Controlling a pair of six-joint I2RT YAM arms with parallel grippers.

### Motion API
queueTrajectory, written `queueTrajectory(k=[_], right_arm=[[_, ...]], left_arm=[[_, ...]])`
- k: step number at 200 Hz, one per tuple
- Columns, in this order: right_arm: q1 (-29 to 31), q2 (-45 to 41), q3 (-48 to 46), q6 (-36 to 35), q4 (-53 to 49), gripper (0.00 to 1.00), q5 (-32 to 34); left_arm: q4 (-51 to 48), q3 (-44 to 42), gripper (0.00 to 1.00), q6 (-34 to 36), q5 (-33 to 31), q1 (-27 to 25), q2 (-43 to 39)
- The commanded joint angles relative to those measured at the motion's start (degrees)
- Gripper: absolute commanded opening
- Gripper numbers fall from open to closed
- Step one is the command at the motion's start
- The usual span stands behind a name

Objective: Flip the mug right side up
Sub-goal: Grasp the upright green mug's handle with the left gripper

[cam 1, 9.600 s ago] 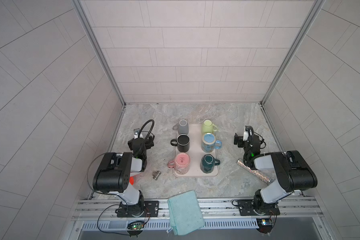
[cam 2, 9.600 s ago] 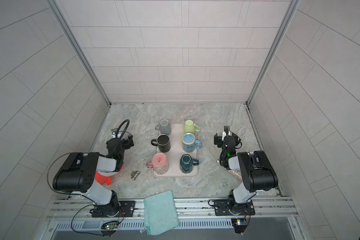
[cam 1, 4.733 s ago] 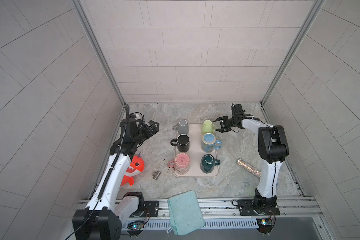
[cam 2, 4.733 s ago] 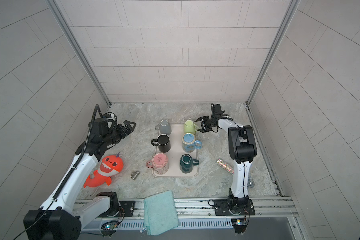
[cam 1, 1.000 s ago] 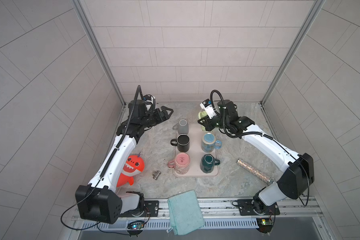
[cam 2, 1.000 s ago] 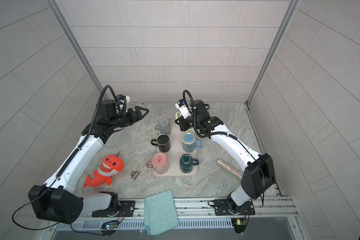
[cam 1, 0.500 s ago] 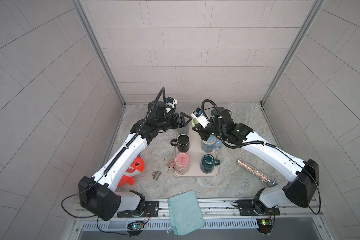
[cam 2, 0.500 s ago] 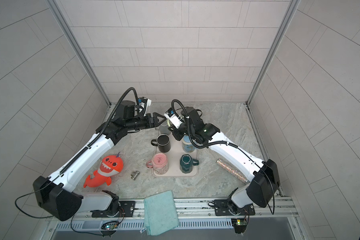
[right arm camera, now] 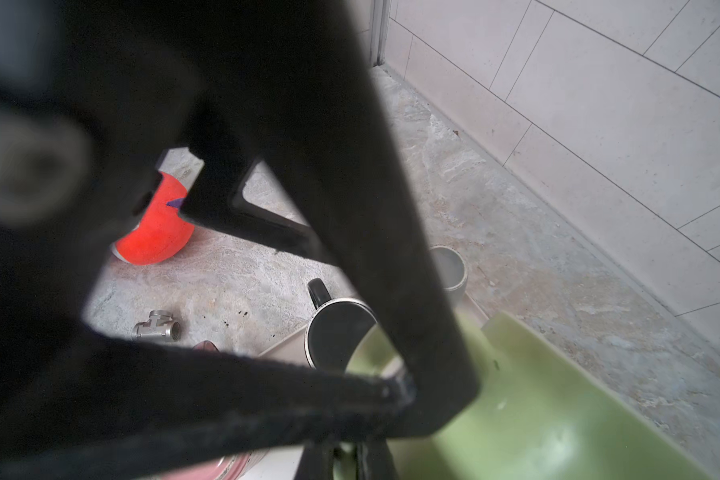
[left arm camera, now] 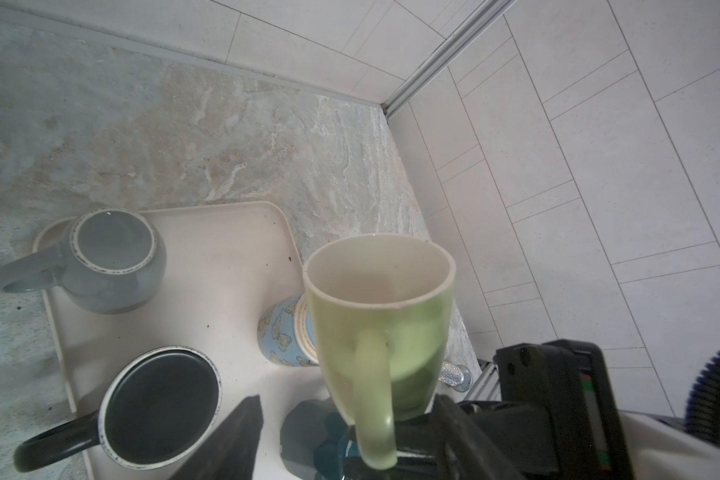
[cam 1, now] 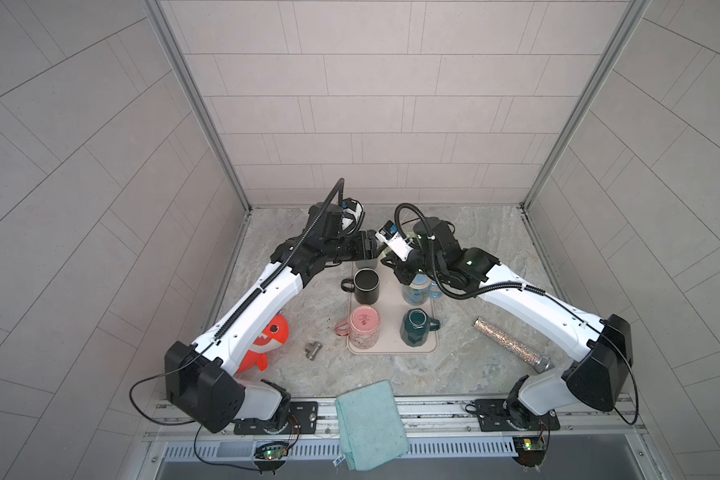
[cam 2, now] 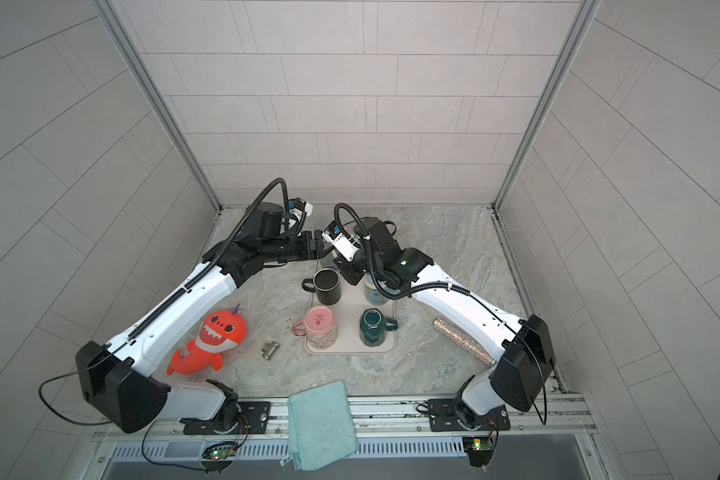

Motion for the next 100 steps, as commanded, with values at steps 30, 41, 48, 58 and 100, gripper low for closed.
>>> queueTrajectory(k=[30,41,48,58,100], right_arm=[[1.11,-0.28,3.01,-1.86,3.39,0.0,-0.14],[1.18,-0.26,3.0,-1.89,3.41,0.0,-0.22],[1.27,-0.17,3.0,-1.87,3.35,0.0,-0.31],[1.3,-0.09,3.0,-1.87,3.27,0.0,-0.66],[1.44,0.0,2.83,-1.79,3.43,0.0,-1.19]], left_arm=[[-0.92,1.87,0.64,0.77,-0.43,-0.75,0.54],[-0.95,1.89,0.63,0.69,-0.42,-0.75,0.76],[-0.95,1.87,0.63,0.68,-0.44,-0.75,0.85],[-0.95,1.92,0.62,0.68,-0.47,-0.8,0.95],[-1.07,1.69,0.56,0.68,-0.56,-0.83,1.29]])
